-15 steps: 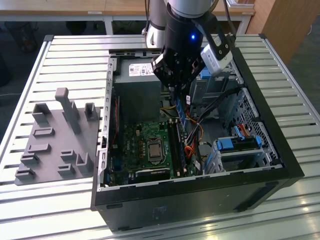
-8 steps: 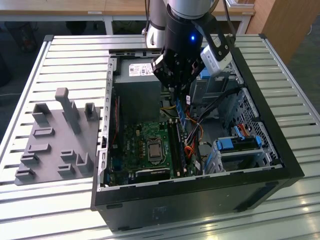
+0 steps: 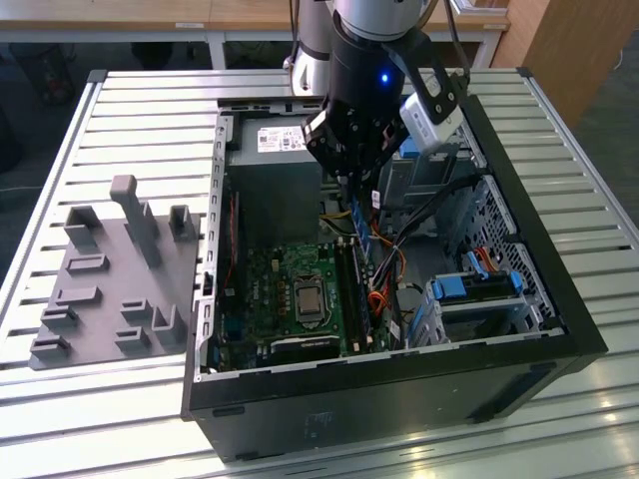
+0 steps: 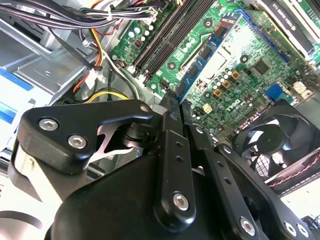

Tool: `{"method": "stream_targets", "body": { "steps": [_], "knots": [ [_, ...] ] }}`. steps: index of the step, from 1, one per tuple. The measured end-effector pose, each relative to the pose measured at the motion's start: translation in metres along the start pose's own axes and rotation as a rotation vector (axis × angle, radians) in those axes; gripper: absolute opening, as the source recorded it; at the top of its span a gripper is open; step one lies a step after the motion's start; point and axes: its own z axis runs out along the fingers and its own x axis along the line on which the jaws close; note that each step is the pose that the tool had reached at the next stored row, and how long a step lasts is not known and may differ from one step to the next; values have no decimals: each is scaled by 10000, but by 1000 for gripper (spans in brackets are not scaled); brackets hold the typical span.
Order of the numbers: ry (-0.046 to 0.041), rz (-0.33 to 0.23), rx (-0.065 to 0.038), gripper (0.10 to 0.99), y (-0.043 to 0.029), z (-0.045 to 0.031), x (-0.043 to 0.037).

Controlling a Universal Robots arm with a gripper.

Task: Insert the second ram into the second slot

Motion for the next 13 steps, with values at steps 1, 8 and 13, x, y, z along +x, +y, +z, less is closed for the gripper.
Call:
{"method": "stream_targets", "body": {
  "steps": [1,8,13],
  "knots": [
    [0,1,0,137,0,2,0],
    [-1,24,0,137,-1,33,1],
    [-1,31,1,137,-2,43,1]
  ]
}}
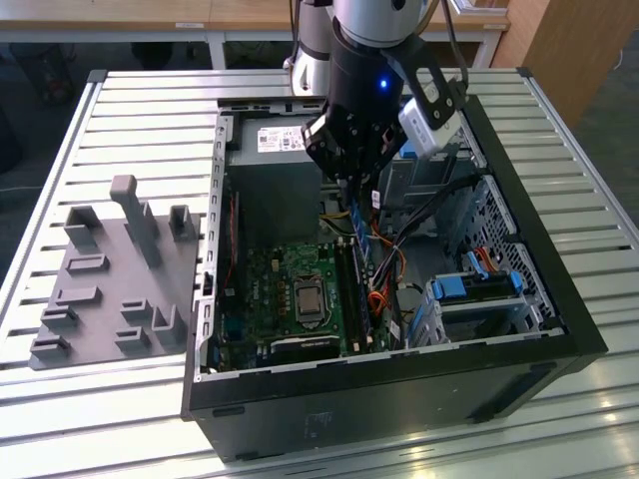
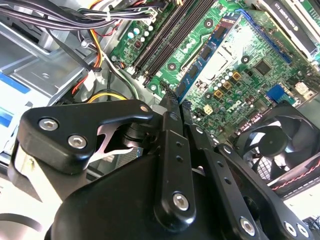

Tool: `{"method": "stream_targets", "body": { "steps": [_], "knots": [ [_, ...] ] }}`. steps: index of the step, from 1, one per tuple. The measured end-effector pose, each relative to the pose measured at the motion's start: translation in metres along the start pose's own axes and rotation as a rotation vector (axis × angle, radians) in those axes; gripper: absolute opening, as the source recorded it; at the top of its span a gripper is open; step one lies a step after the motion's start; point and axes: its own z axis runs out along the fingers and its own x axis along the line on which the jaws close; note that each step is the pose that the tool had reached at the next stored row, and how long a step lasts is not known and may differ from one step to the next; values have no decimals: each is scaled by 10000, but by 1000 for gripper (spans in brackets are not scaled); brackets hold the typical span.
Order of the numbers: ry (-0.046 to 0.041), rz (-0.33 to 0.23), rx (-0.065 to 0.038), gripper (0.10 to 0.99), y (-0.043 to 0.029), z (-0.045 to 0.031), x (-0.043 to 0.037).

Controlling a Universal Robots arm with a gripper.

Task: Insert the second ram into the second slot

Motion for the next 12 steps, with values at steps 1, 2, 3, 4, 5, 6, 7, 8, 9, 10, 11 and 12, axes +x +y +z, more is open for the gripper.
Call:
{"method": "stream_targets", "body": {
  "steps": [1,2,3,4,5,6,7,8,9,10,11,12],
  "knots": [
    [0,1,0,137,0,2,0],
    [0,3,0,137,0,4,0],
    [0,4,0,137,0,6,0],
    [-1,5,0,137,0,8,0],
    [-1,6,0,137,0,10,0],
    [0,7,0,137,0,12,0],
    [0,8,0,137,-1,14,0],
    [0,10,0,137,-1,15,0],
    [-1,11,-1,137,-1,17,0],
    [-1,12,0,137,-1,19,0],
    [-1,13,0,137,-1,21,0],
    [-1,15,0,137,-1,23,0]
  ]
}}
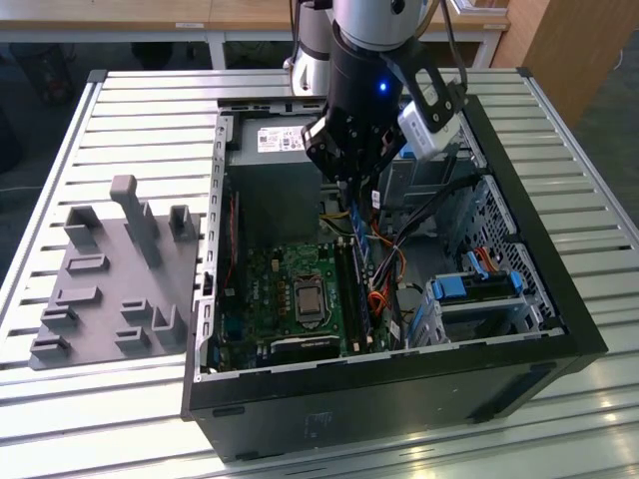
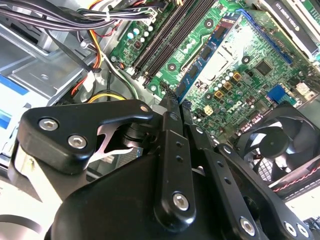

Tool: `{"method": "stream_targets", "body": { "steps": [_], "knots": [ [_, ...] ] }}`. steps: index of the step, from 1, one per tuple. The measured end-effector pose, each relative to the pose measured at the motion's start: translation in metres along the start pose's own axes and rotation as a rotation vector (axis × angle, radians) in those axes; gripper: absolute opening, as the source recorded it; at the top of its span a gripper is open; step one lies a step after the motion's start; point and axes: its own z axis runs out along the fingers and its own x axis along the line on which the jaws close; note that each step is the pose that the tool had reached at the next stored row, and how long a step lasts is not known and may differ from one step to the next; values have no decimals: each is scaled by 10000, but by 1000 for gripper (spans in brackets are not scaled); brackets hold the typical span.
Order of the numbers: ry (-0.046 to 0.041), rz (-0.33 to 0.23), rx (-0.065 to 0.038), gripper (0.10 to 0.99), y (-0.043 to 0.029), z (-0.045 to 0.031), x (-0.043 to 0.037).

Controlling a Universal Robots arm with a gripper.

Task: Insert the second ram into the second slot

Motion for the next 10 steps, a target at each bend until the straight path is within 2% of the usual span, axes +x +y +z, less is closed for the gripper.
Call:
{"method": "stream_targets", "body": {
  "steps": [10],
  "knots": [
    [-1,11,0,137,-1,20,0]
  ]
}}
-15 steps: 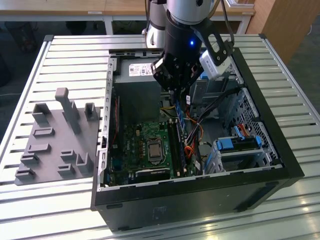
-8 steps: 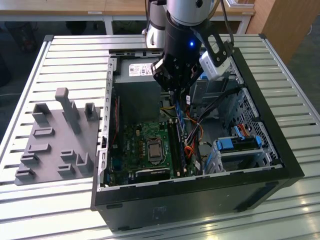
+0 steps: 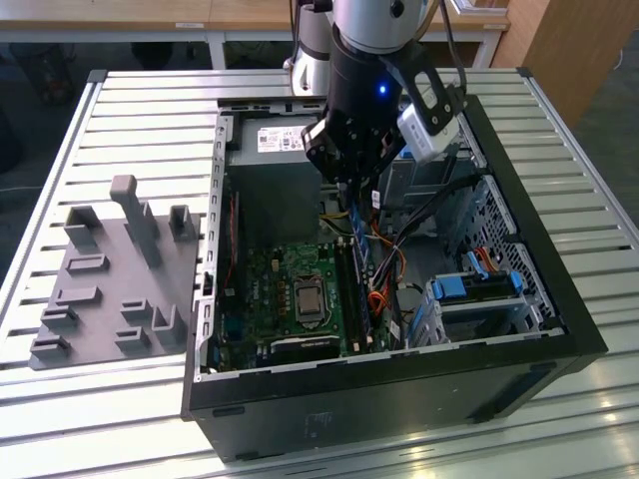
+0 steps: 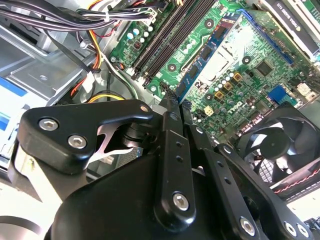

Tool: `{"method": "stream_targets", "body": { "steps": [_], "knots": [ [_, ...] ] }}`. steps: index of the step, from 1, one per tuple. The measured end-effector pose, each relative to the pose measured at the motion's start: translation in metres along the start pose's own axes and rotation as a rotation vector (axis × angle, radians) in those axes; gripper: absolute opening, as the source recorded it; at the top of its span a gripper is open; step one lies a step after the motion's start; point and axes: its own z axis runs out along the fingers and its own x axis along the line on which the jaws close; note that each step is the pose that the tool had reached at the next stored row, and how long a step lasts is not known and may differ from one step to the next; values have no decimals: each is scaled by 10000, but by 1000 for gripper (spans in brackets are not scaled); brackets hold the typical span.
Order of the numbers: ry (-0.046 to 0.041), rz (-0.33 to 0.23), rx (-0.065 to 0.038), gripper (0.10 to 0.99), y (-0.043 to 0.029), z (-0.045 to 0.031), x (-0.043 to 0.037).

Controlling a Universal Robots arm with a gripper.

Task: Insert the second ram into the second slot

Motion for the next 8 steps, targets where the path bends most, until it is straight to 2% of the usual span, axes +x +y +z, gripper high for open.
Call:
{"method": "stream_targets", "body": {
  "steps": [8],
  "knots": [
    [0,9,0,137,-1,17,0]
  ]
}}
